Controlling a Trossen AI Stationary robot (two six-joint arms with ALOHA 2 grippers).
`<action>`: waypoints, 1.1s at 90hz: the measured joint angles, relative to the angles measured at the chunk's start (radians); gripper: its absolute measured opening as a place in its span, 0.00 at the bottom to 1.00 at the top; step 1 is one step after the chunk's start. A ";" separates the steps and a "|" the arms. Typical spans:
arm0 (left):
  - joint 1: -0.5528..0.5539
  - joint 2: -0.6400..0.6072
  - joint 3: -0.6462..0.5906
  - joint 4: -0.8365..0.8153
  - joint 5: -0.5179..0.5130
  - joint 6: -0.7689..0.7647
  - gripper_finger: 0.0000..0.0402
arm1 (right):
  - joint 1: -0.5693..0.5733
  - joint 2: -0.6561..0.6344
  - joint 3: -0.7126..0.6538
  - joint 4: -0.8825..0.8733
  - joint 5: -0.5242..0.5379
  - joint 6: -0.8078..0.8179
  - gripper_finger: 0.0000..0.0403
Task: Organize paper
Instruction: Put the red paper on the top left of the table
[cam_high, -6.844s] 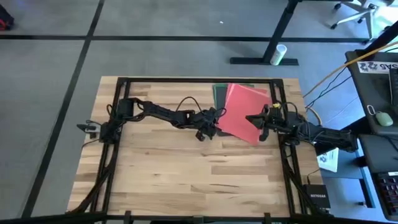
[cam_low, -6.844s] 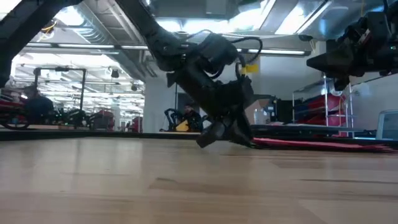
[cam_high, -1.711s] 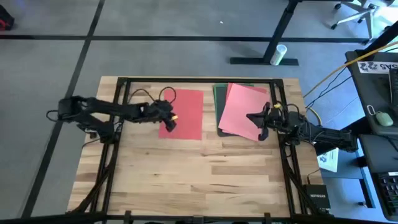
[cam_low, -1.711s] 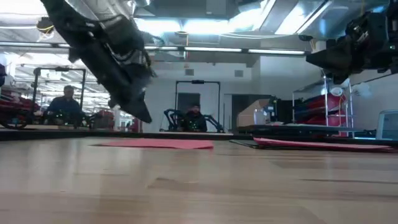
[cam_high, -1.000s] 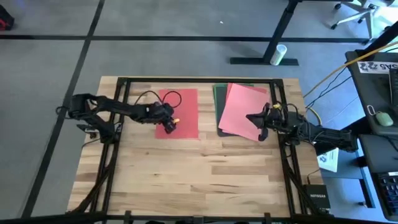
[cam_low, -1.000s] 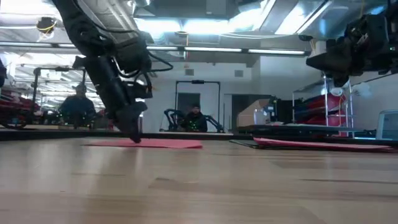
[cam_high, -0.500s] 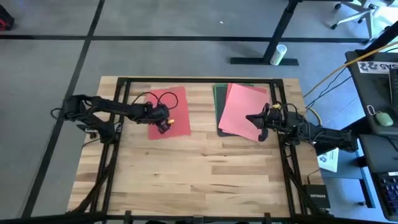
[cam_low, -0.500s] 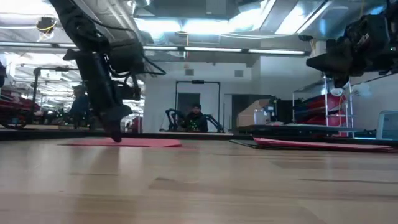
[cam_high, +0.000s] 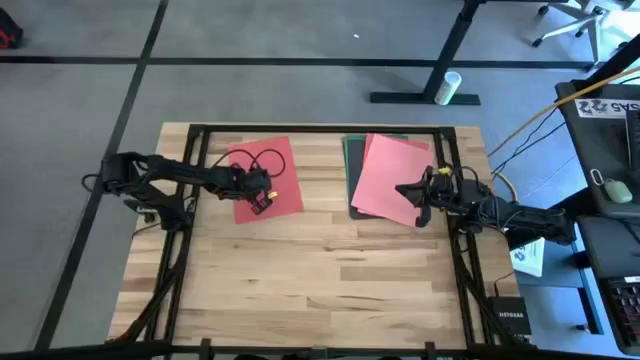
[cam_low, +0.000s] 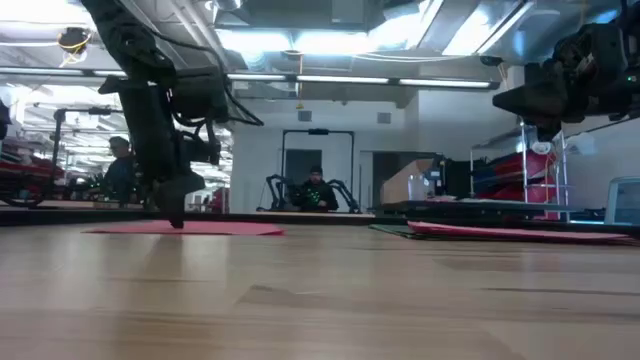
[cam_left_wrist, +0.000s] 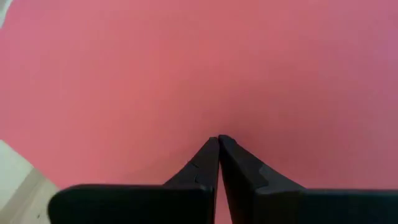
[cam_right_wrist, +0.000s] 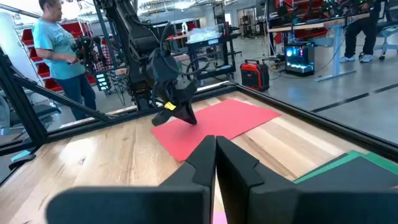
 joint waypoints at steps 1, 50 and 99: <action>-0.003 0.000 0.006 -0.009 0.000 -0.001 0.00 | 0.000 0.000 0.000 0.000 0.000 0.000 0.00; -0.262 -0.001 0.198 -0.175 0.179 -0.079 0.00 | 0.000 0.000 0.000 -0.001 0.000 0.000 0.00; -0.391 -0.006 0.021 -0.156 0.203 -0.304 0.00 | 0.000 0.000 0.000 -0.002 -0.003 0.000 0.00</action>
